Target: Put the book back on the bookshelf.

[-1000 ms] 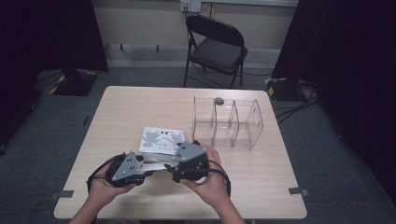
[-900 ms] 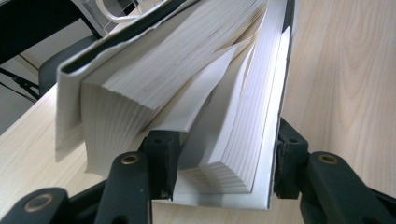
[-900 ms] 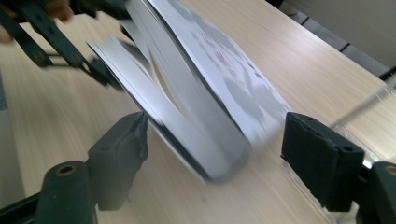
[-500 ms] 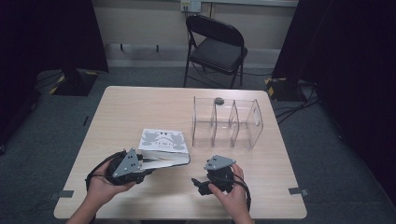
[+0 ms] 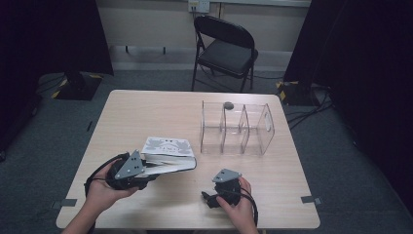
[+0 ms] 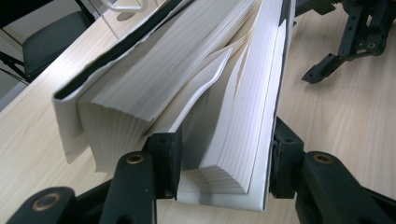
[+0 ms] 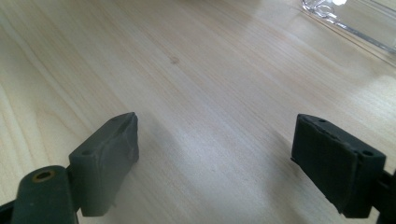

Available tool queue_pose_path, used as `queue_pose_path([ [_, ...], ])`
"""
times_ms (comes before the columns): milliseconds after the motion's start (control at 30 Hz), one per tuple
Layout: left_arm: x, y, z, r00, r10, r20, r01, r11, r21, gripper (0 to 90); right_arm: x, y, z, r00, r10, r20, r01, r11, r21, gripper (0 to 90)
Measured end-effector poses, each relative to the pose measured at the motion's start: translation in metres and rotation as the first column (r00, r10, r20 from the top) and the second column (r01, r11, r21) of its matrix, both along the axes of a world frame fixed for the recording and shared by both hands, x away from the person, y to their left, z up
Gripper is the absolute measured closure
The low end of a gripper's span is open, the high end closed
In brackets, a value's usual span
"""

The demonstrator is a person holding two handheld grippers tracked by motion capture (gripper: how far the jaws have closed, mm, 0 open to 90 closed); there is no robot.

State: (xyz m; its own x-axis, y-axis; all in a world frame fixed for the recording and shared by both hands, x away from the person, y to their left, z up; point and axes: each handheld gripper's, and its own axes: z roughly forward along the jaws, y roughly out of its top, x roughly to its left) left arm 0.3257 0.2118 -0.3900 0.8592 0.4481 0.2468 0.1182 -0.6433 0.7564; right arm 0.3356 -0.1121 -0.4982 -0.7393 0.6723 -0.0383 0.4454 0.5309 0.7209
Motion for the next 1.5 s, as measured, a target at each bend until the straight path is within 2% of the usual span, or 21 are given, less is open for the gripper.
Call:
queue_pose_path([
  [100,0.000,0.001,0.005,1.0000,0.002,-0.007,-0.002,1.0000,0.007,56.4,0.001,-0.001,-0.003,0.9999,-0.007,-0.011,0.007,0.9994,0.032,13.3],
  [333,-0.002,0.003,0.017,0.9992,0.014,-0.038,-0.013,0.9996,0.024,58.7,0.001,-0.002,-0.003,0.9999,-0.008,-0.011,0.009,0.9995,0.031,13.1],
  [567,-0.004,0.009,0.029,0.9975,0.021,-0.067,-0.021,0.9998,0.003,61.3,0.001,-0.002,-0.003,0.9999,-0.008,-0.010,0.009,0.9995,0.030,13.1],
  [700,-0.005,0.012,0.037,0.9968,0.021,-0.077,-0.020,0.9998,0.009,63.8,0.001,-0.002,-0.003,0.9999,-0.009,-0.011,0.009,0.9994,0.032,13.1],
  [933,0.001,0.015,0.040,0.9954,0.021,-0.094,-0.021,0.9997,-0.007,64.2,0.001,-0.002,-0.003,0.9999,-0.009,-0.011,0.009,0.9995,0.032,13.0],
  [1033,0.004,0.016,0.042,0.9948,0.014,-0.101,-0.013,0.9999,0.008,64.4,0.001,-0.002,-0.003,0.9999,-0.009,-0.011,0.010,0.9995,0.032,13.0],
  [1233,0.010,0.016,0.045,0.9928,0.020,-0.118,-0.019,0.9998,0.006,64.8,0.001,-0.001,-0.003,0.9999,-0.009,-0.011,0.009,0.9994,0.032,13.0],
  [1300,0.011,0.015,0.048,0.9920,0.020,-0.125,-0.017,0.9995,0.028,65.0,0.001,-0.001,-0.003,0.9999,-0.009,-0.011,0.010,0.9995,0.032,13.0],
  [1500,0.019,0.014,0.053,0.9892,0.020,-0.145,-0.012,0.9984,0.056,65.7,0.001,-0.002,-0.003,0.9999,-0.009,-0.011,0.009,0.9995,0.032,13.0],
])
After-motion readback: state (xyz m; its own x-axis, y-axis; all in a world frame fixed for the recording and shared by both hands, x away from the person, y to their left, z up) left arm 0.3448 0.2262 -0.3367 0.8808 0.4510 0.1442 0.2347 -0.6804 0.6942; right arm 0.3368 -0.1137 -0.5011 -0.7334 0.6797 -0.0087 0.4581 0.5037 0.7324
